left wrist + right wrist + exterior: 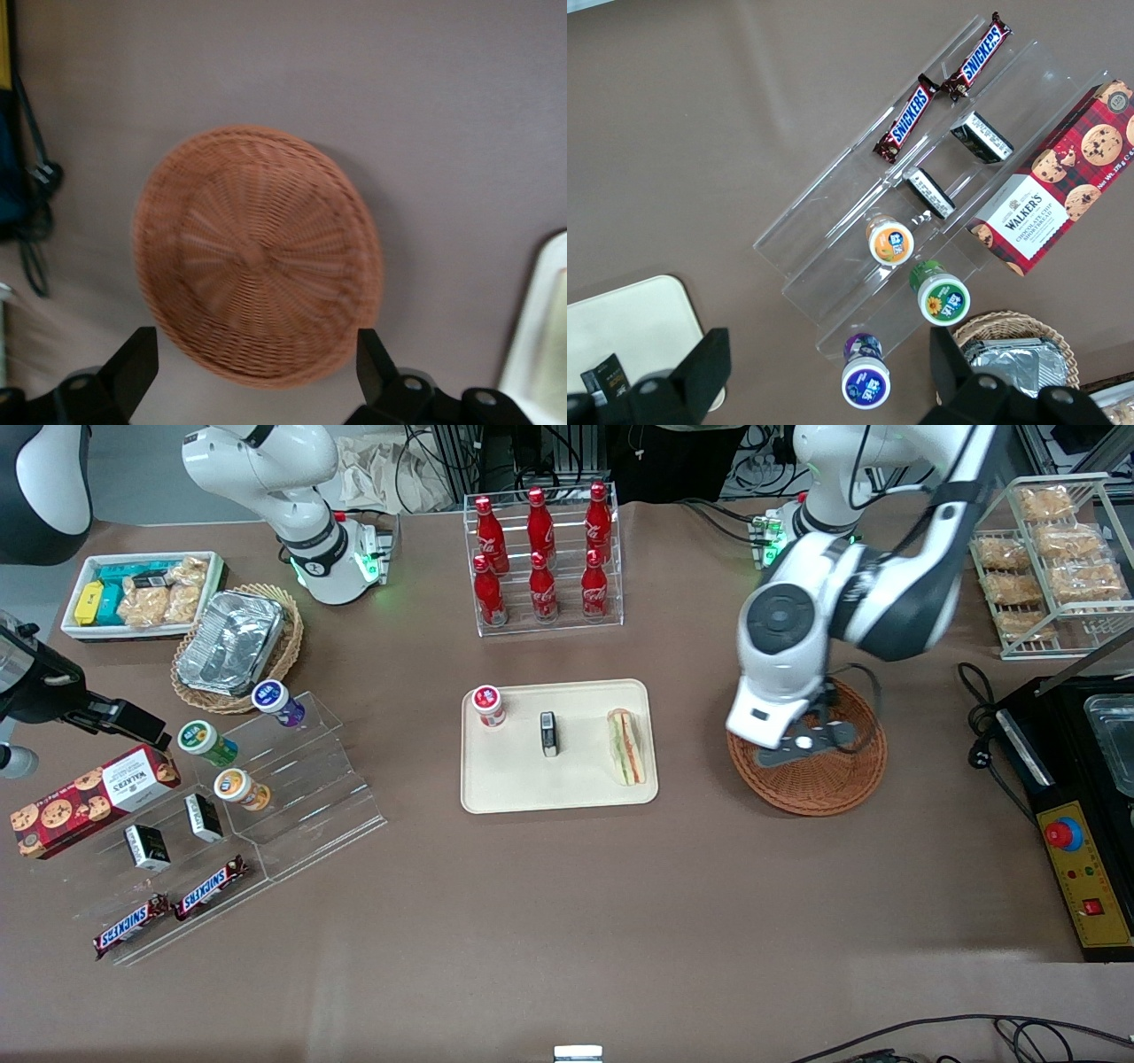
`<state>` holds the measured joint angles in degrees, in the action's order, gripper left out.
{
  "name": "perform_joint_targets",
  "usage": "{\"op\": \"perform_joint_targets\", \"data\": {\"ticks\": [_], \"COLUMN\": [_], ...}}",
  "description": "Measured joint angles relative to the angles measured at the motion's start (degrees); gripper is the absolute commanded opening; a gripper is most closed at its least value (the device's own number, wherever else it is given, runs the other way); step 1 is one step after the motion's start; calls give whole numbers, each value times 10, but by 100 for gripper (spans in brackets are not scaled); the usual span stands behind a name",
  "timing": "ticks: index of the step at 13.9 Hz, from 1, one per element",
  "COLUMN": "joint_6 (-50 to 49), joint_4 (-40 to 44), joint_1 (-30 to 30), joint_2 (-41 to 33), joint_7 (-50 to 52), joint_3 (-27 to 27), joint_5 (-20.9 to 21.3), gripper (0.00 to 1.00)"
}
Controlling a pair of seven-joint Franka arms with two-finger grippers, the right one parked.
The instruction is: Place sandwich from basket to tray
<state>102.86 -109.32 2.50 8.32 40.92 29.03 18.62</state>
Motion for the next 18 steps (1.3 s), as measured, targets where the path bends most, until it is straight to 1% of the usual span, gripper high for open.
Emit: {"op": "perform_joint_targets", "data": {"ticks": [2, 4, 6, 8, 11, 13, 14, 16, 17, 18], "joint_6": [-16, -26, -39, -53, -88, -105, -105, -106, -107, -108], "joint_4": [0, 2, 8, 29, 64, 72, 74, 77, 77, 77], "joint_1": [44, 82, 113, 134, 172, 213, 224, 210, 179, 135], "joint_2": [-24, -51, -68, -74, -79, -84, -85, -91, -97, -105], "joint_7": [-116, -235, -315, -349, -355, -371, -387, -399, -399, -399], "joint_3": [0, -1, -1, -1, -2, -2, -3, -19, -50, -97], "joint_5": [-19, -28, -36, -51, -70, -105, -110, -114, -116, -118], "gripper": [99, 99, 99, 99, 99, 99, 99, 99, 99, 99]}}
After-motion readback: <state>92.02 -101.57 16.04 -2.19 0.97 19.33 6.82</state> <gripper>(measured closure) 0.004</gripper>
